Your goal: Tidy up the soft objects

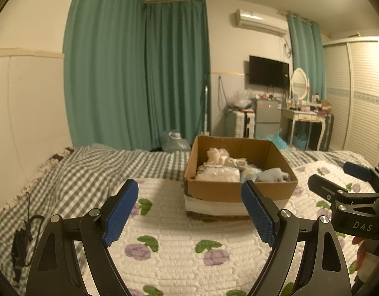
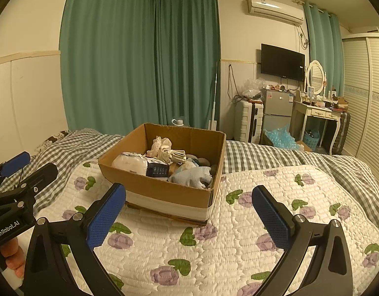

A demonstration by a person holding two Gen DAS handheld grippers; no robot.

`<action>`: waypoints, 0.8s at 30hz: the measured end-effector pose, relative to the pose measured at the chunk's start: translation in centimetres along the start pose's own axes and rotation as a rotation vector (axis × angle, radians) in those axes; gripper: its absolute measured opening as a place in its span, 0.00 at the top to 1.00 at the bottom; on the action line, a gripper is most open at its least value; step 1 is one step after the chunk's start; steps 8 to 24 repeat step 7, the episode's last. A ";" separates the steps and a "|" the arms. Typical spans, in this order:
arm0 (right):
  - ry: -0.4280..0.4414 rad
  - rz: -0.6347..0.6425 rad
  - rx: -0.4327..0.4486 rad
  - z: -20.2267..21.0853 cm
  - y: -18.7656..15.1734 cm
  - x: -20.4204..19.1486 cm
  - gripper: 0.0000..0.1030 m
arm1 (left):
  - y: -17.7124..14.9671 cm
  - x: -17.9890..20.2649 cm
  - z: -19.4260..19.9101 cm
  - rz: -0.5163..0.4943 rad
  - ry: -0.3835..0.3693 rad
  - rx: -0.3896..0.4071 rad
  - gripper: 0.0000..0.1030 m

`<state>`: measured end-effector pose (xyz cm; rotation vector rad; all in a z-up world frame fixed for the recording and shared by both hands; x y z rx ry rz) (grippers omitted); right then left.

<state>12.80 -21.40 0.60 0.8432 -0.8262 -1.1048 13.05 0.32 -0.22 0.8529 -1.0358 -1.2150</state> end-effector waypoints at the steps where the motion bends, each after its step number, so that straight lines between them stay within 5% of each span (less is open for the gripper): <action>1: 0.000 -0.001 -0.001 0.0 0.0 0.0 0.00 | 0.0 0.0 0.0 0.001 0.000 0.002 0.16; 24: 0.001 -0.002 -0.002 0.0 -0.2 0.1 0.00 | -0.2 -0.3 0.0 0.005 -0.002 0.005 0.16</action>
Point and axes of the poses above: each gripper's, at about its wrist camera, not at the fingertips, and z roughly against the way its jaws point, x to its right, y to its top, the point moved 5 cm from there along -z, roughly the way its jaws point, and after that the axes turned 11 degrees about z, right-handed, at the moved point
